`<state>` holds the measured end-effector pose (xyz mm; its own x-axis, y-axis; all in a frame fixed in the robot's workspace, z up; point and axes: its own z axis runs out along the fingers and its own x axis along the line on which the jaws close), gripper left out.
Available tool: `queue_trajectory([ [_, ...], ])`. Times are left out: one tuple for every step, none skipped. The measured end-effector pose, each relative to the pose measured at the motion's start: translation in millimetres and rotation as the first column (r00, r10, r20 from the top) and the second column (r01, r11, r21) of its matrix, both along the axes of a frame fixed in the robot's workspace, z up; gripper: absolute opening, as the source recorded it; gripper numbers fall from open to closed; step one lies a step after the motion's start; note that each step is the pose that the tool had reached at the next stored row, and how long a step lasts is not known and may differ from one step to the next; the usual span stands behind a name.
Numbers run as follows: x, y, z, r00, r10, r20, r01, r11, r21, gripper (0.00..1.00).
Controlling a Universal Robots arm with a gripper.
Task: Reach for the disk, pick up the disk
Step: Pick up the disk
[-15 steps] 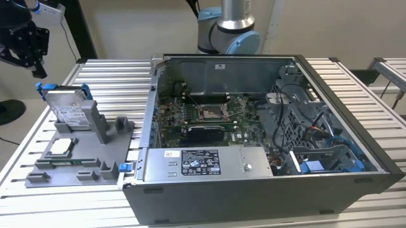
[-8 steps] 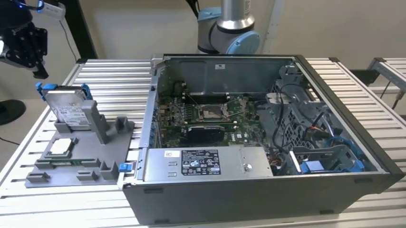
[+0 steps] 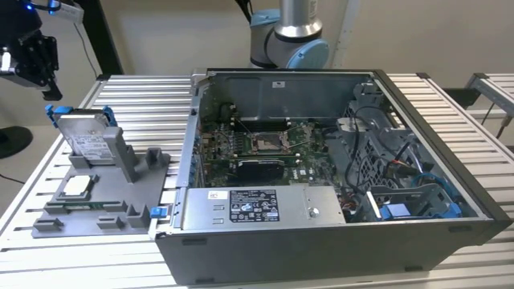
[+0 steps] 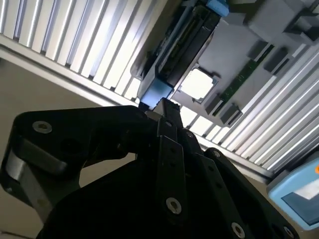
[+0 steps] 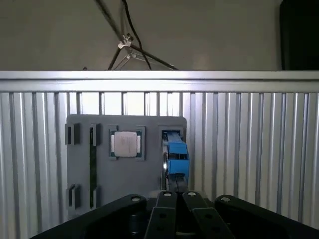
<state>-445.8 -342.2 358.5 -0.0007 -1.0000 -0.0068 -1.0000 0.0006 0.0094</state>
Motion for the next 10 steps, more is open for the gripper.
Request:
queue_trajectory([
  [0.4, 0.1, -0.2, 0.9999, 0.010, 0.0005, -0.010, 1.0000, 0.0001, 0.00],
  [1.2, 0.0, -0.3, 0.9999, 0.017, 0.0007, -0.017, 0.9999, 0.0004, 0.00],
  [2.8, 0.0, -0.2, 0.9998, 0.022, 0.0004, -0.022, 0.9998, 0.0006, 0.00],
  [4.7, 0.0, -0.2, 0.9997, 0.026, 0.0003, -0.026, 0.9997, 0.0006, 0.00],
  [6.0, 0.0, -0.3, 0.9996, 0.028, 0.0004, -0.028, 0.9996, 0.0007, 0.00],
  [6.4, 0.0, -0.3, 0.9996, 0.028, 0.0004, -0.028, 0.9996, 0.0007, 0.00],
  [6.4, 0.0, -0.3, 0.9996, 0.028, 0.0003, -0.028, 0.9996, 0.0007, 0.00],
  [6.4, 0.0, -0.3, 0.9996, 0.028, 0.0003, -0.028, 0.9996, 0.0006, 0.00],
  [6.4, 0.0, -0.3, 0.9996, 0.028, 0.0003, -0.028, 0.9996, 0.0007, 0.00],
  [6.5, -0.1, -0.3, 0.9996, 0.028, 0.0003, -0.028, 0.9996, 0.0007, 0.00],
])
